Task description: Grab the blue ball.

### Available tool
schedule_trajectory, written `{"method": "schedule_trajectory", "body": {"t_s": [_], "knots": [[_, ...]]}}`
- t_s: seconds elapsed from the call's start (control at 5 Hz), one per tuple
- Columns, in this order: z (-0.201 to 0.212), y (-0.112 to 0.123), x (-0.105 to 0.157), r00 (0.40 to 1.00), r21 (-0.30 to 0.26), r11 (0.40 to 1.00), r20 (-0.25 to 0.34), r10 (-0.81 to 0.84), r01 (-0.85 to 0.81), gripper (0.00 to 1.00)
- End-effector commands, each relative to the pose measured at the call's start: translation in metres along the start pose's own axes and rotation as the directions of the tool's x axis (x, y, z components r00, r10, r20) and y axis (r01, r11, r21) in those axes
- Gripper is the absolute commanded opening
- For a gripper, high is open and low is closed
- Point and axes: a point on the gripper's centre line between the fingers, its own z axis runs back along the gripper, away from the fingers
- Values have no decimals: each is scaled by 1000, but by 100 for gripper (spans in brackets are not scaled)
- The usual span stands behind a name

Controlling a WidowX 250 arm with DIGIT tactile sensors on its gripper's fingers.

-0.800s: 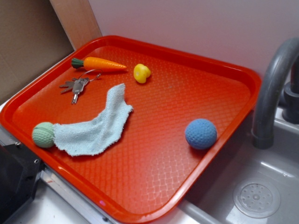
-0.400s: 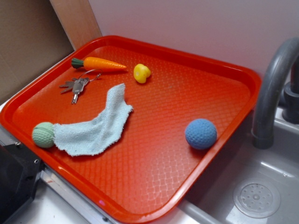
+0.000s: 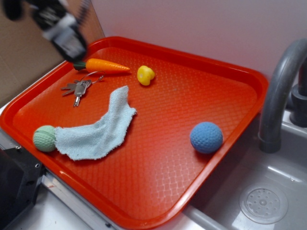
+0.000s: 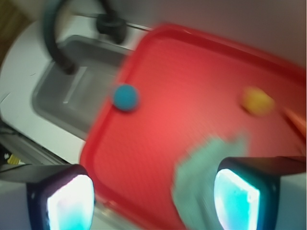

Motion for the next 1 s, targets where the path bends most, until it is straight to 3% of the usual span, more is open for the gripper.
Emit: {"method": "schedule_trajectory", "body": {"t_s": [0.0, 0.4, 0.6, 0.8], "knots": [[-6, -37, 4, 971, -36, 970, -3, -239, 239, 100], [-6, -37, 4, 971, -36, 970, -3, -239, 239, 100], [-42, -30, 26, 953, -33, 953, 23, -301, 302, 100], [-69, -23, 39, 954, -29, 953, -8, -301, 300, 100]]}}
